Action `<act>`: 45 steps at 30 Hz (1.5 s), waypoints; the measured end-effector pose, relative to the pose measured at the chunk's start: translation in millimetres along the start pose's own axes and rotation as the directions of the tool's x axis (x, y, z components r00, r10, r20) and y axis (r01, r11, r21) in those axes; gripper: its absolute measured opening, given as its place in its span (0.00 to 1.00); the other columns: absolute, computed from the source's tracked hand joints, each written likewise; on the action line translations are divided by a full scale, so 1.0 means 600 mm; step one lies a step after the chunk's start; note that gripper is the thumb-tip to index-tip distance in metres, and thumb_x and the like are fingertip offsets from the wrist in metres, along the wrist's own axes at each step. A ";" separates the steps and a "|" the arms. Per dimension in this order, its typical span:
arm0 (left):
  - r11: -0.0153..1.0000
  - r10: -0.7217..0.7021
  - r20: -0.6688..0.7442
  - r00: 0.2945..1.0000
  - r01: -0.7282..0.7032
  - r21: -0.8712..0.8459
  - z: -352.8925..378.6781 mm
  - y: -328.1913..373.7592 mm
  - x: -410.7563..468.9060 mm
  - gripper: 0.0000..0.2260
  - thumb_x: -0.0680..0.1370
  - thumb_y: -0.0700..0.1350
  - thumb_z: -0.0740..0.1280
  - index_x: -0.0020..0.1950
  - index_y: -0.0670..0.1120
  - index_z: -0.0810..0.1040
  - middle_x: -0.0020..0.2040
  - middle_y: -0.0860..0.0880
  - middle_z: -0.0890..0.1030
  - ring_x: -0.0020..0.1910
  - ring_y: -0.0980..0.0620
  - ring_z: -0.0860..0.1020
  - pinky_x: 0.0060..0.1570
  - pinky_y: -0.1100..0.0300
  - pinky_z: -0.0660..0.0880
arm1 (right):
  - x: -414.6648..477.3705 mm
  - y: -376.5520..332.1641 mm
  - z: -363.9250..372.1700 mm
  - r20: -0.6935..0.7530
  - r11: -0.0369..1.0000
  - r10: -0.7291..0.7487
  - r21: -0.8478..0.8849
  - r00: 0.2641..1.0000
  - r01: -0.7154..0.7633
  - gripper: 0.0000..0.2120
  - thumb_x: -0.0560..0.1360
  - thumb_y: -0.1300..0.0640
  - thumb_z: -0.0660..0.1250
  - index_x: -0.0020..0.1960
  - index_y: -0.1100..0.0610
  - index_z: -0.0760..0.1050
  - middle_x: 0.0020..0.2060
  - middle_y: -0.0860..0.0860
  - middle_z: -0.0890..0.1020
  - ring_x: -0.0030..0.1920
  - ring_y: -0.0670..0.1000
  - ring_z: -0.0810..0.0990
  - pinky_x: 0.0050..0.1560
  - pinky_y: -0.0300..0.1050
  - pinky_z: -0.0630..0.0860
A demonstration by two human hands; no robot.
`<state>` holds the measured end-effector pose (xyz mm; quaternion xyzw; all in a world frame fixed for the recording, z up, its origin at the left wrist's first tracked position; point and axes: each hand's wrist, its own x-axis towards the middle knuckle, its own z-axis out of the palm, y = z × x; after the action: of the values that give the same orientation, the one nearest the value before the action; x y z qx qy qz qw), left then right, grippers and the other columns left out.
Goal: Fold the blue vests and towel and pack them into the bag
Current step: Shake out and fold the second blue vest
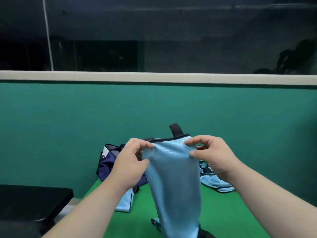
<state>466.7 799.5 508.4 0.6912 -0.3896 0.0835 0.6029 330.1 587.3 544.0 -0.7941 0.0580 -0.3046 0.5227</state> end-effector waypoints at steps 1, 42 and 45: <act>1.000 -0.001 0.017 1.000 0.001 -0.019 -0.003 0.007 0.003 0.30 0.70 0.24 0.63 0.47 0.63 0.80 0.51 0.53 0.79 0.47 0.50 0.79 0.47 0.57 0.77 | -0.005 -0.005 -0.004 -0.006 1.000 -0.009 0.001 1.000 0.009 0.16 0.67 0.67 0.75 0.46 0.46 0.86 0.44 0.50 0.87 0.45 0.50 0.80 0.52 0.49 0.76; 0.964 -0.204 0.310 0.929 0.134 0.231 0.157 -0.238 -0.221 0.24 0.73 0.29 0.68 0.50 0.60 0.77 0.57 0.66 0.68 0.57 0.62 0.73 0.55 0.74 0.69 | -0.207 0.352 0.051 -0.139 0.928 0.370 0.018 0.919 -0.371 0.25 0.69 0.75 0.72 0.34 0.44 0.85 0.37 0.42 0.85 0.37 0.40 0.80 0.42 0.29 0.72; 0.961 -0.255 0.291 0.922 0.210 0.178 0.165 -0.250 -0.254 0.19 0.73 0.34 0.72 0.49 0.59 0.79 0.56 0.64 0.70 0.57 0.60 0.74 0.55 0.69 0.71 | -0.227 0.381 0.064 -0.163 0.928 0.369 0.013 0.915 -0.372 0.28 0.69 0.76 0.71 0.36 0.40 0.85 0.39 0.42 0.85 0.39 0.42 0.80 0.44 0.30 0.73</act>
<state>423.4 772.4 278.4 0.7786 -0.3879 -0.0710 0.4882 293.0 571.4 278.2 -0.7461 0.2526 -0.2631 0.5570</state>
